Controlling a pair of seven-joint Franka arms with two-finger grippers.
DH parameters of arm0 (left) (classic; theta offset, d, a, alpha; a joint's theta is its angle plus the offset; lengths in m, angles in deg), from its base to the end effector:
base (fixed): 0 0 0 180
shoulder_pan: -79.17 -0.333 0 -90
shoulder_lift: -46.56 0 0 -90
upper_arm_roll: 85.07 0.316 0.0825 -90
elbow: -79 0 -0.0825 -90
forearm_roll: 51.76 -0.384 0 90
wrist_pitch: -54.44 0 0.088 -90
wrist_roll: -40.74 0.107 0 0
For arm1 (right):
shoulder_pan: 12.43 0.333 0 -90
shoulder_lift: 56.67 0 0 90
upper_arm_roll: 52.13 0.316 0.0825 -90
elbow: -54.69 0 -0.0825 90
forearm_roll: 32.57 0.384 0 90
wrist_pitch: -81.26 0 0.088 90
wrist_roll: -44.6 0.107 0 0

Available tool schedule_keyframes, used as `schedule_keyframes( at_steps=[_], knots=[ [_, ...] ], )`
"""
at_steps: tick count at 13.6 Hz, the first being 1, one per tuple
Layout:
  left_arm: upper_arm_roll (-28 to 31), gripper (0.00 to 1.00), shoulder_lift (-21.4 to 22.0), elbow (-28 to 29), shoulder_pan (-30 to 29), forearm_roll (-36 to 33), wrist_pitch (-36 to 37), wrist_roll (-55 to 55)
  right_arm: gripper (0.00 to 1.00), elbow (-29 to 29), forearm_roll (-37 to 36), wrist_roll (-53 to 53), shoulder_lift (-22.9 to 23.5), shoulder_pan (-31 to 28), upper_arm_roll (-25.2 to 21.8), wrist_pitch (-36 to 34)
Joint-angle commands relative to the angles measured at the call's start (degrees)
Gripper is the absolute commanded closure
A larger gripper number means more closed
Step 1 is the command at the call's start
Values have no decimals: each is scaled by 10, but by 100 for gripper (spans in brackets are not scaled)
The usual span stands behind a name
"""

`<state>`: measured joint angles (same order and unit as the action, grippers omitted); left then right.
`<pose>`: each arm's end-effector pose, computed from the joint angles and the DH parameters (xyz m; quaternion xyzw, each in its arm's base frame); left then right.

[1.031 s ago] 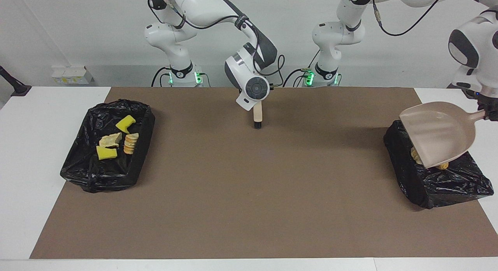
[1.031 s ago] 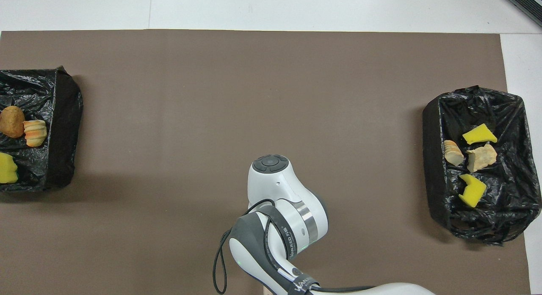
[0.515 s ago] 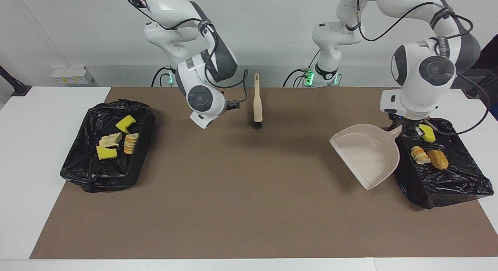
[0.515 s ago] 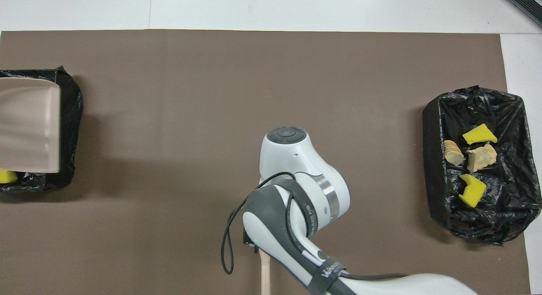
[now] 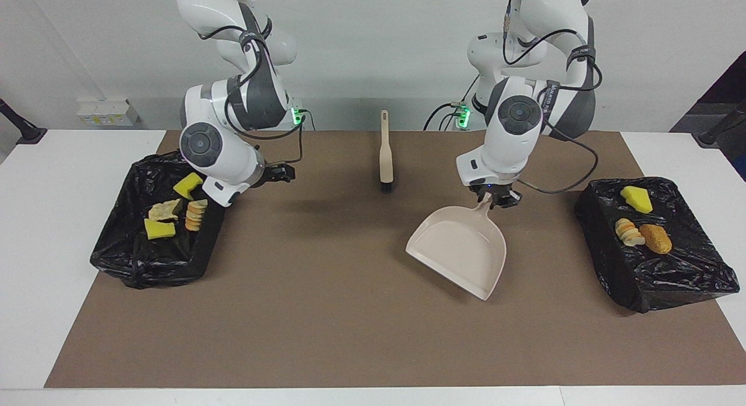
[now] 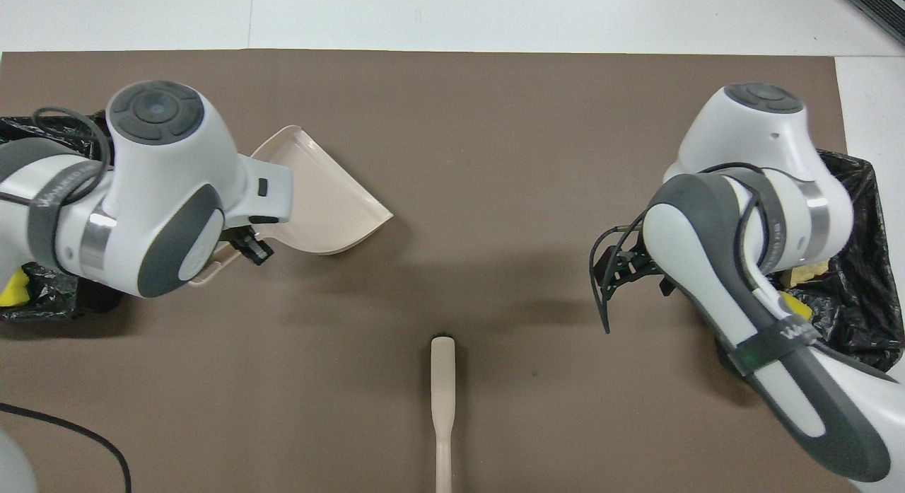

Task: Sweep and dump trash in bin
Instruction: 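Return the dustpan to the table center with the left gripper while the right gripper withdraws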

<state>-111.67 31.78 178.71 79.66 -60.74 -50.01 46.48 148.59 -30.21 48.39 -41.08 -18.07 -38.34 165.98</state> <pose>0.5574 -0.2493 0.4276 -0.9499 0.3035 0.0684 0.0298 0.5833 0.0766 0.4354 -0.9755 -0.0373 0.2149 0.0305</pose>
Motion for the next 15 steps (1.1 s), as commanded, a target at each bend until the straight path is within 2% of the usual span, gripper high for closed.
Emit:
schedule_keyframes(
  at_steps=[1,3,4,8,10,11,13,14,15],
  knots=[
    [-26,100,-42,-24,16,22,-40,-148,0,-32,-37,-13,-2,-19,5,2],
    [-28,100,-88,-59,33,67,-71,-329,0,-49,-56,-15,-6,-47,3,25],
    [-37,100,-103,-74,44,68,-90,-368,0,-57,-59,-15,-10,-64,3,26],
    [-39,100,-122,-80,100,63,-119,-382,0,-78,-70,-22,-40,-104,3,25],
    [-39,100,-140,-80,117,19,-123,-381,0,-78,-84,-22,-57,-93,-4,24],
    [-40,100,-141,-80,118,-10,-123,-380,0,-78,-87,-22,-72,-77,-22,23],
    [-40,100,-141,-80,118,-20,-124,-380,0,-77,-80,-22,-96,-23,-84,21],
    [-40,77,-140,-80,118,-18,-125,-380,0,-76,-77,-20,-107,-11,-98,19],
    [-40,48,-139,-79,117,-17,-121,-380,0,-76,-77,-19,-115,-9,-100,17]
  ],
)
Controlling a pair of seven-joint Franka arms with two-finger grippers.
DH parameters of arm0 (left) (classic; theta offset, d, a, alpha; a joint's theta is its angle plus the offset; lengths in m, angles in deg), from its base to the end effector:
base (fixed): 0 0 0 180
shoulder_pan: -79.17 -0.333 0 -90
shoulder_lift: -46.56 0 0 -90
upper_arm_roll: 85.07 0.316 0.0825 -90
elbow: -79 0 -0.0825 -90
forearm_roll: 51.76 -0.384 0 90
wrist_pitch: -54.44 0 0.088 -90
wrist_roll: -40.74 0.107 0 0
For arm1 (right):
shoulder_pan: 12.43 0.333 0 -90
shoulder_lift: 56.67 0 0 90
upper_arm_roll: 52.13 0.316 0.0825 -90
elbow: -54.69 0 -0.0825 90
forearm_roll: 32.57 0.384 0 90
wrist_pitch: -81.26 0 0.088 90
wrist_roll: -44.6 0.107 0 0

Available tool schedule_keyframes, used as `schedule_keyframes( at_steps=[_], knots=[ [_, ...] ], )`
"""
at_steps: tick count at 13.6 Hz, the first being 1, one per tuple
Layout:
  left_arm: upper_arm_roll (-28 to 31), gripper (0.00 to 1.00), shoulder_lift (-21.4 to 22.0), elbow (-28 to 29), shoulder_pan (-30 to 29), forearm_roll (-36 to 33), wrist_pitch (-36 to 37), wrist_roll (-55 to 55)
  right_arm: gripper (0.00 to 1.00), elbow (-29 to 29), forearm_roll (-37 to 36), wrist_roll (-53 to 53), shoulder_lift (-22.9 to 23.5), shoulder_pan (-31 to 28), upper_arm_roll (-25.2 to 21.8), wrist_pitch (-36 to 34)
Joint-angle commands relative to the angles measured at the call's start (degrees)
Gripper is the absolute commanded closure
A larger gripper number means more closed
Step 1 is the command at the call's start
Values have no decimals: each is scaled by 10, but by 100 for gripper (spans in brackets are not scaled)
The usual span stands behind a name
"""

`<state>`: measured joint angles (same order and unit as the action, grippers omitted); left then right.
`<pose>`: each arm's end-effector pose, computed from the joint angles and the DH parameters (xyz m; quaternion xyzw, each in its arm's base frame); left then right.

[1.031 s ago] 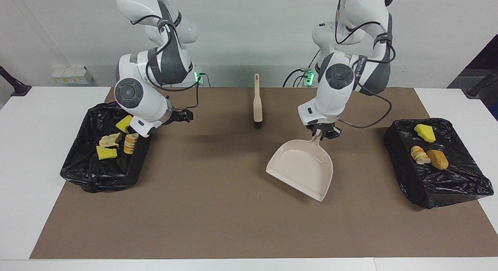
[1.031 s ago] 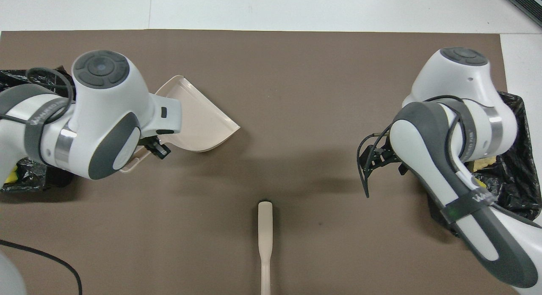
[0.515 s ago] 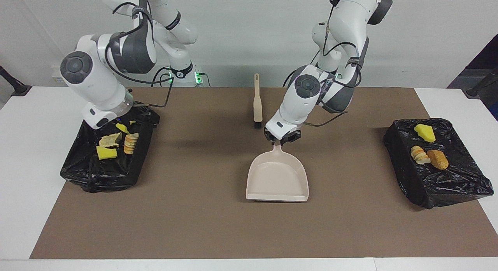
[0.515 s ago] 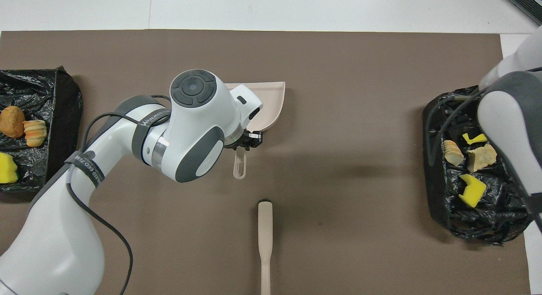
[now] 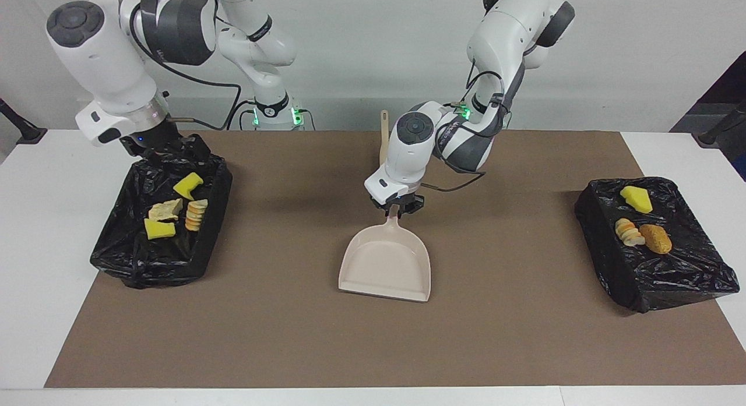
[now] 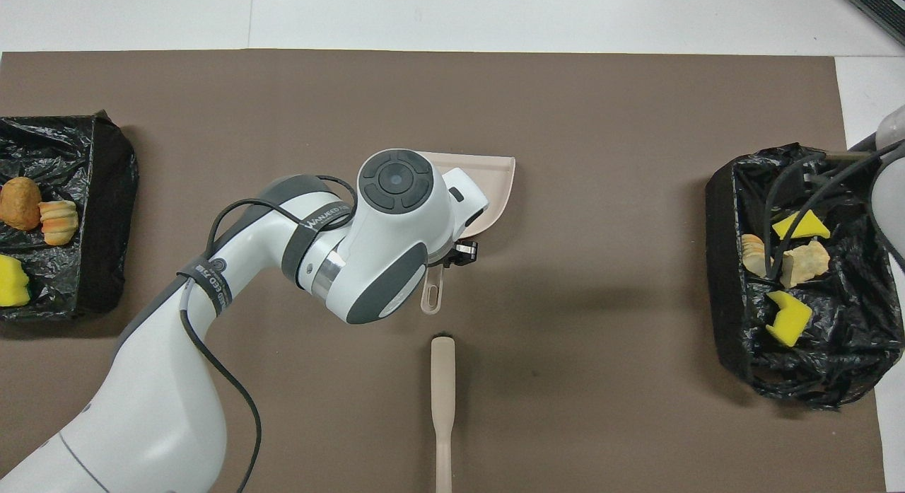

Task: Sweep and dump trash in bin
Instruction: 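Return the dustpan to the table center with the left gripper while the right gripper withdraws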

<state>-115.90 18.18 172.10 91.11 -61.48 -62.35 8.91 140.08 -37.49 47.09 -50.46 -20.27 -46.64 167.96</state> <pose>0.5288 -0.4147 0.3661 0.9930 -0.1079 -0.0323 0.0354 0.5798 -0.0365 0.5964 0.9975 -0.0429 -0.0424 0.0378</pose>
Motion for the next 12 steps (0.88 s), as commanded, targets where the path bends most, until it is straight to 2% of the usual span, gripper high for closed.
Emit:
schedule_keyframes(
  at_steps=[1,2,7,10,12],
  knots=[
    [2,20,1,-13,5,-11,10,-4,0,10,-4,-6,-28,14,-18,-7],
    [3,0,8,-10,1,-13,14,-1,0,10,-4,-4,-34,14,-18,-10],
    [22,0,85,9,-40,-9,94,27,0,32,26,21,-56,8,-18,-30],
    [97,0,143,19,-46,-1,101,119,0,34,27,27,-59,7,-18,-33],
    [145,0,175,18,-49,31,104,186,0,44,32,28,-65,6,-18,-26]
  ],
)
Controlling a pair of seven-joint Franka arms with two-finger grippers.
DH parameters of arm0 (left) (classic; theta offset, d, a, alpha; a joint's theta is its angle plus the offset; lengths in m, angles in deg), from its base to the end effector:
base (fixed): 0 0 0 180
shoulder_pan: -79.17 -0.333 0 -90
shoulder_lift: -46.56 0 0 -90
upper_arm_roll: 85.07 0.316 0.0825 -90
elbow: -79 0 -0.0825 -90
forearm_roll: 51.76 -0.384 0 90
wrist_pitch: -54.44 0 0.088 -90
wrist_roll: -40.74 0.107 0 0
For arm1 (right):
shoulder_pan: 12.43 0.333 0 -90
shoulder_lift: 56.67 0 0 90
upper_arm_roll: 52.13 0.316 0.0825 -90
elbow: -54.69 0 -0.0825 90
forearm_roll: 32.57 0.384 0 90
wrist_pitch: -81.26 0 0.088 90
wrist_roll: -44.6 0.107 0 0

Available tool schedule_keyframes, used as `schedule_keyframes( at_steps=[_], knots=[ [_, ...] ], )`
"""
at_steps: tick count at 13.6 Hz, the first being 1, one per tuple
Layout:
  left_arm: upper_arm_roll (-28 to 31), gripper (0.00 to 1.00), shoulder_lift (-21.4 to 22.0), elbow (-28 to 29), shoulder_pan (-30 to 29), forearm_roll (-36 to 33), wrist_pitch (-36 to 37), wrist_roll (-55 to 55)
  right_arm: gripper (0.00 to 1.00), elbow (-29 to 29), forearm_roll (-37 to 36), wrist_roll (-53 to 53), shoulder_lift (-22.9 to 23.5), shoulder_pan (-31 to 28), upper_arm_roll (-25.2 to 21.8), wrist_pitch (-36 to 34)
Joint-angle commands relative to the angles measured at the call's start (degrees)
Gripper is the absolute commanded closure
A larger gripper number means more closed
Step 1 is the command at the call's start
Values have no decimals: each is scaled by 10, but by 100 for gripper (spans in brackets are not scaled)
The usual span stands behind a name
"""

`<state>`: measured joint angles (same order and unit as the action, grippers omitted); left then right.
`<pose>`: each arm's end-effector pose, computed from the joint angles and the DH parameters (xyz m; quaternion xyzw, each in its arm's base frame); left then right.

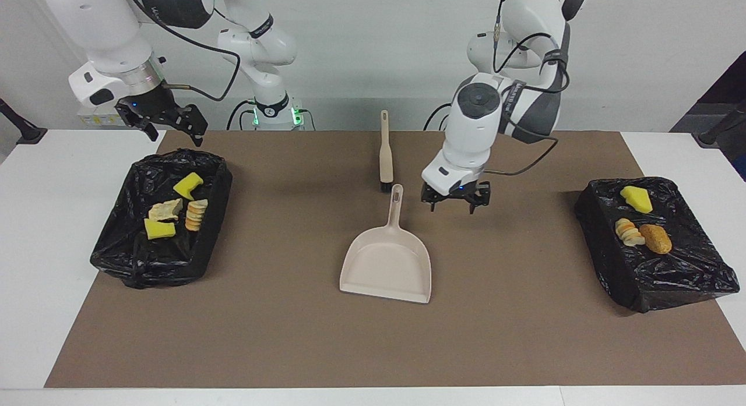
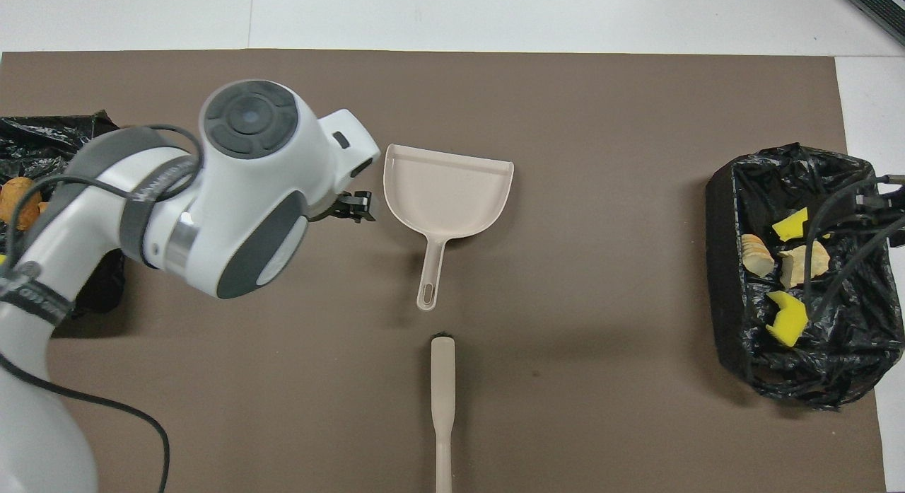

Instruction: Sweep and dump trash in bin

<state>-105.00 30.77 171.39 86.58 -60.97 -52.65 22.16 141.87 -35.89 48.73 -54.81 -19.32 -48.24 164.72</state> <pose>0.5835 -0.2643 0.4738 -0.9951 0.0940 -0.0112 0.0282 0.5513 -0.0363 0.6202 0.9964 -0.0639 -0.0483 0.0283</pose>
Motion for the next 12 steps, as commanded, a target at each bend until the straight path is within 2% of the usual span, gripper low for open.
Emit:
schedule_keyframes(
  at_steps=[1,4,6,9,12],
  knots=[
    [68,0,62,21,-4,40,16,84,0,28,16,9,-21,-3,-2,8],
    [145,0,93,10,-4,53,51,214,0,26,24,12,-23,-2,-1,-17],
    [178,0,96,-15,-5,78,81,263,0,22,34,24,-27,5,7,-15],
    [191,0,96,-74,-26,80,147,325,0,47,24,9,-42,31,9,25],
    [193,0,109,-79,-34,81,167,336,0,83,23,13,-59,31,9,79]
  ],
)
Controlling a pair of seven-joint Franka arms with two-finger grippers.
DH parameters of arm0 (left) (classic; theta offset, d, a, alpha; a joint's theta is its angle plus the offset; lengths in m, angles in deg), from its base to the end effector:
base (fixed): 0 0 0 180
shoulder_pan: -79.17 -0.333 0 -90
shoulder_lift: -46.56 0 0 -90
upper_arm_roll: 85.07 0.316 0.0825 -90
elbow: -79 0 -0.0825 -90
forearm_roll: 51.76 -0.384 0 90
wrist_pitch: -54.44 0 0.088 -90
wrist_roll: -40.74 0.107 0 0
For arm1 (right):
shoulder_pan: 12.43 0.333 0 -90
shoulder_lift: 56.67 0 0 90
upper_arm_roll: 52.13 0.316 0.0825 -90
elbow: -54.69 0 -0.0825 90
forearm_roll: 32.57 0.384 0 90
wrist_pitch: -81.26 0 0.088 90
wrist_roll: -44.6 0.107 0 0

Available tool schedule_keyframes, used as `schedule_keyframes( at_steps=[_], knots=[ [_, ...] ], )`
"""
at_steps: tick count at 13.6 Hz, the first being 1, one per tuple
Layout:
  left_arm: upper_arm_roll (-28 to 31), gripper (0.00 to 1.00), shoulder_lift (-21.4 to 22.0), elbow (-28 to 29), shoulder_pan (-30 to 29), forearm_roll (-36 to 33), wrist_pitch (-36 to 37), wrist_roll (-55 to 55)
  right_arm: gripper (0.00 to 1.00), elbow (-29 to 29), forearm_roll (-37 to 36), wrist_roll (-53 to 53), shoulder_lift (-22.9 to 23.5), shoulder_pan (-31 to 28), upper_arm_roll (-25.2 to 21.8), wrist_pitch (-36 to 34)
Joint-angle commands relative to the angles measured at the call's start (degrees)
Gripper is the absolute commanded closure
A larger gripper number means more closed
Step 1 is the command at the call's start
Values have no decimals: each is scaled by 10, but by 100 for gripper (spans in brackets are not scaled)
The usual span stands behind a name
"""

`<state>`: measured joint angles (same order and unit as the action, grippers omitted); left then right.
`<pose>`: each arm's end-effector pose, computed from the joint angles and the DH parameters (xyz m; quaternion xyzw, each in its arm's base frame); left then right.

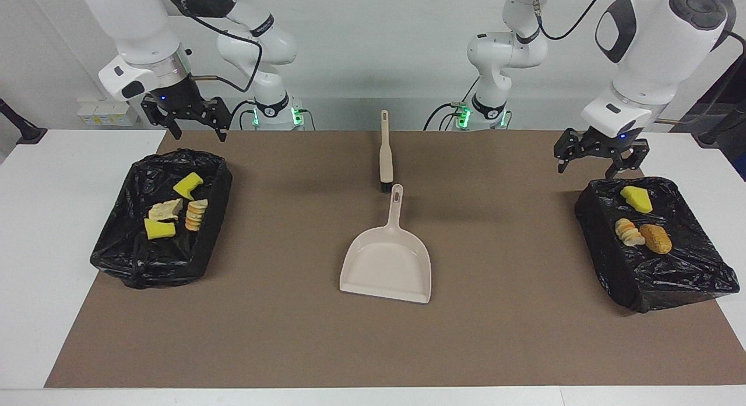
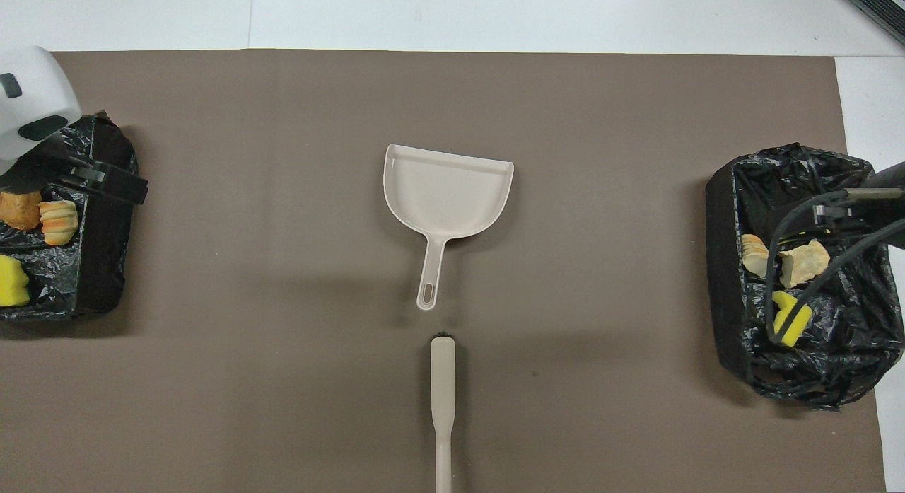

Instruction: Sweep and dump trash in bin

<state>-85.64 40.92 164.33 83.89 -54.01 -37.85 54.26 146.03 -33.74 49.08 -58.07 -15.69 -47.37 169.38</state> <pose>0.5868 -0.0500 0.6105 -0.9862 0.1639 -0.0101 0.0199 0.5431 0.0126 0.6241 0.9995 -0.0262 -0.0153 0.0120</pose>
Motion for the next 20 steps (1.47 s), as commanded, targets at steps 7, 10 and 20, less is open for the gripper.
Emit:
schedule_keyframes(
  at_steps=[7,10,20],
  knots=[
    [-5,0,19,-2,-6,12,20,19,0,17,5,10,-13,-12,0,3],
    [-5,0,20,-2,-6,12,21,19,0,17,5,6,-13,-14,-4,0],
    [-4,0,18,-11,-6,15,45,20,0,21,9,7,-15,-15,-4,1]
  ],
)
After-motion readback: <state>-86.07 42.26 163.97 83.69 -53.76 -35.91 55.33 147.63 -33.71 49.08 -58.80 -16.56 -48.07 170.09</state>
